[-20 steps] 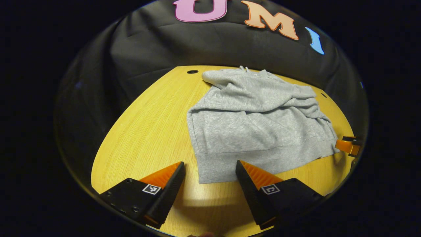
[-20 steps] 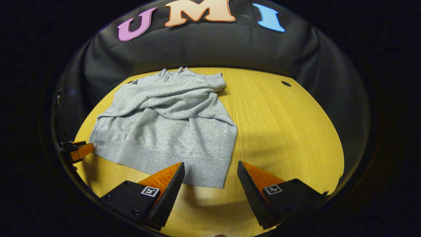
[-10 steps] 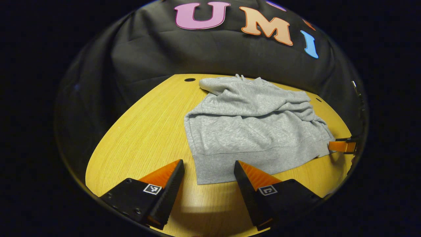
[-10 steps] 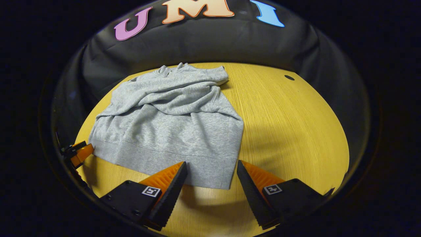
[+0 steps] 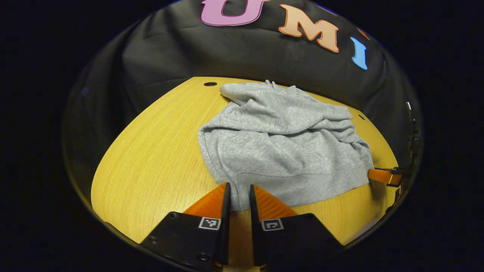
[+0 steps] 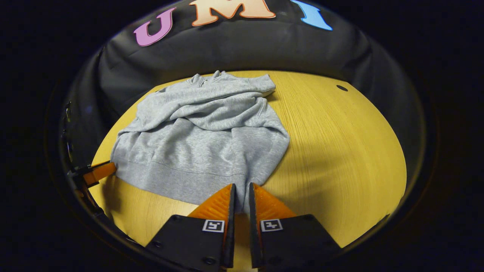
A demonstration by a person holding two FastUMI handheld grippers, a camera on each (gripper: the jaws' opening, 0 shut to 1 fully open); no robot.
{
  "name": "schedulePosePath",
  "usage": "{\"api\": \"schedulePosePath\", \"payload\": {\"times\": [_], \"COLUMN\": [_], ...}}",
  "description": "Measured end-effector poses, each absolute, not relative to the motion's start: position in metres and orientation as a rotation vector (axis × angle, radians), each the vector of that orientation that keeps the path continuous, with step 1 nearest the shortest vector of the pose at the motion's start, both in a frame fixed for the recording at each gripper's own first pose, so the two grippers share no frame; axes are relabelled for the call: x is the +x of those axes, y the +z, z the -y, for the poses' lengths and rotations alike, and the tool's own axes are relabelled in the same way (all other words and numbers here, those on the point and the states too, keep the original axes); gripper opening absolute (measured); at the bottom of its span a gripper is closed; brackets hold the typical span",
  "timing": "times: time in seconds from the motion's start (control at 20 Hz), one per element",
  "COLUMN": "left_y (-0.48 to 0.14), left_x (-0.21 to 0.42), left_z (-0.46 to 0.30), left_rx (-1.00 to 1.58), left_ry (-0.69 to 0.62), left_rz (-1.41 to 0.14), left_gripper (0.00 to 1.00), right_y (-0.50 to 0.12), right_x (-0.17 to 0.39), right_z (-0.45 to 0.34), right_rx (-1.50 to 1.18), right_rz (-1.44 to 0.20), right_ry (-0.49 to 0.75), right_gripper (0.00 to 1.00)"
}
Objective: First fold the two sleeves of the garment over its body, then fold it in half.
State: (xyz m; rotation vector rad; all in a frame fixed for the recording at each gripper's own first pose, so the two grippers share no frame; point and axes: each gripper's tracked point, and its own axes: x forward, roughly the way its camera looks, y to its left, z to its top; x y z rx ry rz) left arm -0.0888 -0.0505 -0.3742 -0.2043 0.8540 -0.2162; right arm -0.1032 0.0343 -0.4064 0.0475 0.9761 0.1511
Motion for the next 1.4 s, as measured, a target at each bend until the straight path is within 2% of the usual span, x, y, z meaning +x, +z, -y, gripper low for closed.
{"api": "schedulePosePath", "payload": {"times": [0.05, 0.1, 0.15, 0.25, 0.5, 0.95, 1.4], "left_y": [-0.375, -0.375, -0.375, -0.375, -0.368, -0.313, -0.277], "left_x": [-0.089, -0.088, -0.086, -0.086, -0.082, -0.054, 0.004], "left_z": [0.051, 0.053, 0.055, 0.054, 0.052, 0.060, 0.054], "left_rx": [-0.202, -0.193, -0.180, -0.142, -0.228, -0.316, -0.356], "left_ry": [-0.212, -0.218, -0.222, -0.212, -0.186, -0.216, -0.229], "left_rz": [-0.855, -0.850, -0.845, -0.864, -0.943, -0.869, -0.822], "left_gripper": [0.13, 0.13, 0.11, 0.01, 0.00, 0.00, 0.00], "right_y": [-0.410, -0.404, -0.407, -0.405, -0.391, -0.334, -0.292], "right_x": [-0.103, -0.103, -0.103, -0.101, -0.093, -0.073, -0.013], "right_z": [-0.036, -0.035, -0.036, -0.035, -0.036, -0.036, -0.043], "right_rx": [0.054, 0.069, 0.080, 0.096, 0.189, 0.313, 0.461], "right_rz": [-0.983, -0.988, -1.012, -1.024, -1.024, -0.947, -0.875], "right_ry": [0.159, 0.166, 0.169, 0.166, 0.166, 0.202, 0.204], "right_gripper": [0.21, 0.11, 0.06, 0.03, 0.02, 0.04, 0.02]}}
